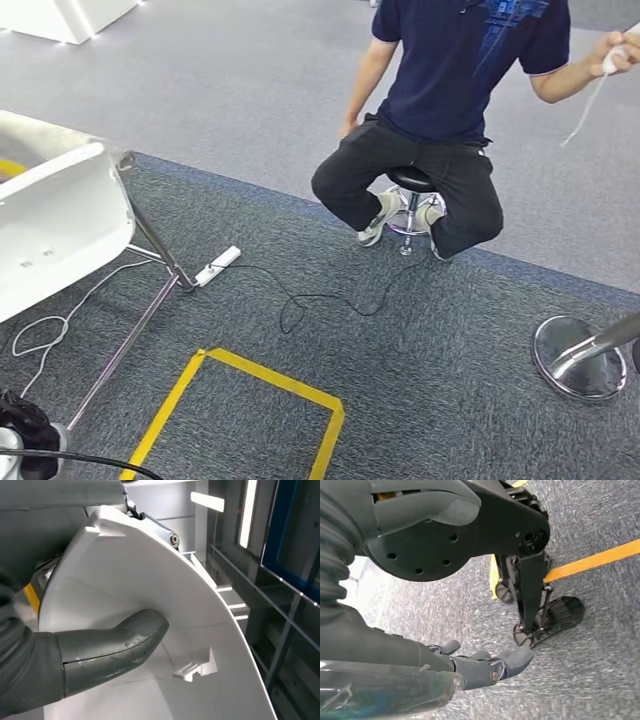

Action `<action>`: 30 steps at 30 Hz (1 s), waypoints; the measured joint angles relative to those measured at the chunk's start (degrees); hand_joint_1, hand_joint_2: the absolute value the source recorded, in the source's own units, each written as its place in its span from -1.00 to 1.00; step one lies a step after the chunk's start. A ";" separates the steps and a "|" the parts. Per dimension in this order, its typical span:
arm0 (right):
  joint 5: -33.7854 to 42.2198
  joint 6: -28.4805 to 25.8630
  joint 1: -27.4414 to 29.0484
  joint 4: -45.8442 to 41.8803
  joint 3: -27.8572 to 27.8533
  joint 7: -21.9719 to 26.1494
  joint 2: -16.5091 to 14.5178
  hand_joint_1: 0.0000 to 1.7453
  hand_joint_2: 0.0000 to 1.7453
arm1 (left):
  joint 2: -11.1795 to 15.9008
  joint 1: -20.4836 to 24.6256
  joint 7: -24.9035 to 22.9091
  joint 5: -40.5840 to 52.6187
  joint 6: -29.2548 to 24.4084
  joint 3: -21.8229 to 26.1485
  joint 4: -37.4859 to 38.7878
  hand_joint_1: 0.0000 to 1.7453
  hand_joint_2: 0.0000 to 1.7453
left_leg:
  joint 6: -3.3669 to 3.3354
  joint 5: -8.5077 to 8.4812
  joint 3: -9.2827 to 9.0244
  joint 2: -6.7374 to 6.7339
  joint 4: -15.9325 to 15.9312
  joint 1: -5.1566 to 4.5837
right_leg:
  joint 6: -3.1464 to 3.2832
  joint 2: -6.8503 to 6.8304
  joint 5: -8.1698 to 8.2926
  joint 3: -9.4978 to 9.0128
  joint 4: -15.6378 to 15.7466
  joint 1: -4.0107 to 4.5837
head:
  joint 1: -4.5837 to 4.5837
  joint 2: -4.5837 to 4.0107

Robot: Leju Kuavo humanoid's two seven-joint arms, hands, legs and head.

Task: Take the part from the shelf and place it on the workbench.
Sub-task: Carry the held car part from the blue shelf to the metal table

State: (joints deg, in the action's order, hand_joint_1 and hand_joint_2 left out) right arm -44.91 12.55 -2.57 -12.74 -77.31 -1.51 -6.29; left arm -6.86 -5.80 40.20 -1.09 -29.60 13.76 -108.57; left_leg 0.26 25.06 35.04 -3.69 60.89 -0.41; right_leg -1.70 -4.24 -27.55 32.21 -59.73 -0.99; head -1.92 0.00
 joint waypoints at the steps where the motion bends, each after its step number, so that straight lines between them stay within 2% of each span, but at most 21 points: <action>1: -0.04 0.00 -0.02 0.00 0.00 -0.02 0.00 -1.00 1.00 | 0.01 0.17 0.00 0.05 0.11 -0.15 -0.04 1.00 1.00 | -0.19 -0.31 -1.02 -1.28 -2.14 -0.37 | -0.23 -0.61 -0.13 -0.11 0.01 0.16 | 0.01 0.00; 2: -0.07 0.00 -0.02 0.00 0.00 -0.03 0.00 -1.00 1.00 | 0.03 0.29 0.01 0.00 0.28 -0.32 -0.07 1.00 1.00 | -0.28 -0.11 -1.32 -1.80 -3.06 -0.64 | -0.49 -1.29 -0.24 -0.25 0.10 0.31 | -0.01 0.00; 4: -0.10 0.00 -0.13 0.00 0.00 -0.05 0.00 -1.00 1.00 | 0.06 0.30 0.02 -0.20 0.52 -0.53 -0.10 1.00 1.00 | -0.61 -0.20 -1.26 -0.29 -3.49 -0.57 | -1.07 -2.66 -0.47 -0.59 0.38 0.39 | 0.00 0.01; 5: -0.13 0.00 -0.22 0.00 0.00 -0.05 0.00 -1.00 1.00 | 0.05 0.28 0.02 -0.28 0.50 -0.57 -0.16 1.00 1.00 | -0.88 -0.33 -1.36 0.46 -3.65 -0.39 | -1.40 -2.11 -0.87 -0.61 0.06 0.33 | 0.06 0.01; 6: -0.15 0.00 -0.31 0.00 0.00 -0.05 -0.01 -1.00 1.00 | 0.04 0.36 0.01 -0.37 0.48 -0.61 -0.21 1.00 1.00 | -1.18 -0.48 -1.48 1.19 -3.83 -0.18 | -1.66 -0.77 -1.71 -0.17 -1.22 0.29 | 0.21 0.01; 8: -0.22 0.04 -0.30 0.01 0.01 -0.06 -0.02 -1.00 1.00 | 0.04 0.59 0.01 -0.54 0.47 -0.72 -0.27 1.00 1.00 | -1.61 -0.64 -1.59 2.57 -3.95 0.08 | -1.88 2.84 -4.76 2.66 -7.45 0.26 | 0.60 0.00; 10: -0.34 0.08 -0.11 0.02 0.01 -0.09 -0.02 -1.00 1.00 | 0.07 0.69 0.01 -0.65 0.53 -0.79 -0.20 1.00 1.00 | -1.82 -0.67 -1.57 4.16 -3.92 0.03 | -1.78 4.02 -7.16 6.37 -14.39 0.38 | 0.74 0.00; 11: -0.43 0.05 -0.04 0.02 0.01 -0.07 -0.02 -1.00 1.00 | 0.08 0.70 0.00 -0.67 0.56 -0.82 -0.14 1.00 1.00 | -1.86 -0.66 -1.61 4.97 -3.91 -0.01 | -1.69 4.11 -6.90 7.27 -15.54 0.47 | 0.74 0.00; 12: -0.50 0.05 -0.04 0.01 0.00 -0.03 -0.01 -1.00 1.00 | 0.10 0.70 0.00 -0.73 0.58 -0.82 -0.07 1.00 1.00 | -1.87 -0.66 -1.67 5.77 -3.89 -0.03 | -1.54 4.22 -5.61 7.19 -14.61 0.53 | 0.74 0.00; 13: -0.55 0.04 -0.09 0.01 0.00 0.01 -0.01 -1.00 1.00 | 0.13 0.73 -0.01 -0.81 0.62 -0.81 0.01 1.00 1.00 | -1.84 -0.66 -1.75 6.56 -3.87 -0.01 | -1.37 4.60 -3.45 6.08 -11.59 0.56 | 0.74 0.00; 15: -0.61 0.04 -0.20 0.01 0.01 0.08 0.00 -1.00 1.00 | 0.21 0.82 -0.01 -1.02 0.72 -0.80 0.14 1.00 1.00 | -1.58 -0.61 -1.76 7.93 -3.70 -0.05 | -1.09 6.73 0.15 2.78 -3.76 0.33 | 0.72 0.00; 17: -0.67 0.07 -0.31 0.02 0.02 0.06 0.00 -1.00 1.00 | 0.38 1.01 -0.01 -1.03 0.74 -0.79 0.21 1.00 1.00 | -0.97 -0.77 -1.40 9.05 -3.58 -0.06 | -0.80 8.21 1.05 0.88 0.20 0.20 | 0.66 0.00; 19: -0.74 0.05 -0.43 0.03 0.02 0.01 -0.04 -1.00 1.00 | 0.55 1.12 0.00 -0.90 0.31 -0.77 0.25 1.00 1.00 | -0.27 -1.11 -1.00 10.05 -3.70 0.14 | -0.25 7.47 1.12 0.58 0.57 0.30 | 0.65 0.01; 20: -0.75 0.02 -0.51 0.03 0.02 -0.02 -0.08 -1.00 1.00 | 0.60 1.15 0.01 -0.94 -0.01 -0.76 0.28 1.00 1.00 | 0.05 -0.96 -0.81 9.72 -3.53 0.14 | 0.08 6.92 1.27 0.55 0.72 0.29 | 0.64 0.01; 22: -0.71 -0.01 -0.56 0.03 0.01 -0.04 -0.15 -1.00 1.00 | 0.74 1.57 0.01 -1.38 -0.41 -0.76 0.57 1.00 1.00 | 0.71 0.98 0.61 7.36 -0.72 0.11 | 0.74 5.72 1.52 0.44 1.10 0.12 | 0.25 0.01; 24: -0.58 -0.01 -0.48 0.01 0.00 0.02 -0.11 -1.00 1.00 | 0.89 2.28 -0.01 -2.04 -0.26 -0.85 1.40 1.00 1.00 | 1.34 4.58 3.99 4.91 6.26 0.33 | 1.05 4.43 1.52 0.51 1.16 0.19 | -0.11 0.01; 25: -0.50 -0.01 -0.45 0.01 0.00 0.06 -0.10 -1.00 1.00 | 0.99 2.52 -0.08 -2.28 -0.08 -0.96 1.94 1.00 1.00 | 1.55 5.87 5.68 4.51 9.69 0.49 | 1.09 3.72 1.50 0.56 1.16 0.22 | -0.11 0.01; 26: -0.41 0.02 -0.44 0.00 0.00 0.09 -0.09 -1.00 1.00 | 1.14 2.64 -0.20 -2.40 0.13 -1.09 2.45 1.00 1.00 | 1.66 6.21 6.64 4.35 11.69 0.62 | 1.09 3.05 1.48 0.58 1.16 0.23 | -0.14 0.01; 27: -0.32 0.07 -0.47 0.01 0.00 0.14 -0.09 -1.00 1.00 | 1.33 2.72 -0.37 -2.50 0.35 -1.26 2.86 1.00 1.00 | 1.71 5.47 6.59 4.26 11.62 0.70 | 1.05 2.42 1.44 0.57 1.16 0.23 | -0.14 0.00; 28: -0.25 0.13 -0.51 0.01 0.00 0.18 -0.10 -1.00 1.00 | 1.53 2.83 -0.53 -2.51 0.60 -1.45 3.19 1.00 1.00 | 1.66 3.82 5.38 4.01 9.33 0.73 | 0.98 1.79 1.39 0.50 1.16 0.22 | -0.15 0.00; 30: -0.17 0.21 -0.60 0.02 0.00 0.25 -0.10 -1.00 1.00 | 1.89 3.21 -0.68 -2.52 0.89 -1.79 3.60 1.00 1.00 | 1.34 0.46 1.26 1.47 1.61 0.41 | 0.63 0.68 1.18 0.24 1.11 0.40 | -0.16 0.00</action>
State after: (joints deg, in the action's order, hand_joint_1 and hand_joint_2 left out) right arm -45.07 12.75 -3.17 -12.73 -77.31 -1.26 -6.40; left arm -4.97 -2.59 39.52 -3.61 -28.71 11.98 -104.97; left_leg 1.60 25.52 36.30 -2.22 62.50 0.00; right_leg -1.07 -3.55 -26.37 32.45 -58.62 -0.58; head -2.08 0.00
